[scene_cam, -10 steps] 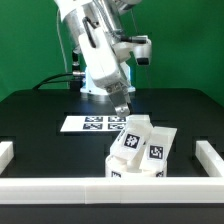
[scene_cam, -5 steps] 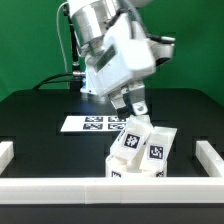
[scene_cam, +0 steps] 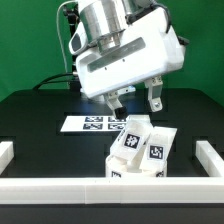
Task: Assemble stool
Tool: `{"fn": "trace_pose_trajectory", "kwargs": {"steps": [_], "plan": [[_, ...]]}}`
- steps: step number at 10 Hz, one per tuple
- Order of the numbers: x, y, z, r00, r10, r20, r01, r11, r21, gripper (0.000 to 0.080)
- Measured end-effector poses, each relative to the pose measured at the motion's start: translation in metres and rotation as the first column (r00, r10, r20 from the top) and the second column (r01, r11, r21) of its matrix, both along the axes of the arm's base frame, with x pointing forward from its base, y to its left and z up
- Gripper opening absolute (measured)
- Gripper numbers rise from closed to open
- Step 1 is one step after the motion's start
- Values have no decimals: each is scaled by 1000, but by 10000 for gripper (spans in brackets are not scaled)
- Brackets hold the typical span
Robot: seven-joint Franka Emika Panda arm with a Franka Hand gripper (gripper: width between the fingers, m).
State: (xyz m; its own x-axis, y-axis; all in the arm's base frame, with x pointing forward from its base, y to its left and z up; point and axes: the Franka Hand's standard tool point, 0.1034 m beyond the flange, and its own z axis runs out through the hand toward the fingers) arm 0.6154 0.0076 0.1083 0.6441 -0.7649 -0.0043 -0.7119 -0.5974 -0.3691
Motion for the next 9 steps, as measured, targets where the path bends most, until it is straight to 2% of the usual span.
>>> {"fn": "trace_pose_trajectory", "kwargs": {"steps": [1, 2, 3, 4, 6, 7, 9], "plan": [[0, 0, 0, 999, 47, 10, -46, 999, -16, 649], [1, 2, 0, 984, 176, 31, -174, 982, -71, 649], [1, 3, 1, 965, 258, 45, -252, 962, -109, 649], [2, 3, 1, 924, 377, 61, -363, 917, -166, 649], [4, 5, 6, 849, 525, 61, -499, 834, -236, 649], [4, 9, 13, 821, 565, 76, -520, 797, -308, 649], [2, 8, 10, 761, 646, 63, -590, 730, -346, 649]]}}
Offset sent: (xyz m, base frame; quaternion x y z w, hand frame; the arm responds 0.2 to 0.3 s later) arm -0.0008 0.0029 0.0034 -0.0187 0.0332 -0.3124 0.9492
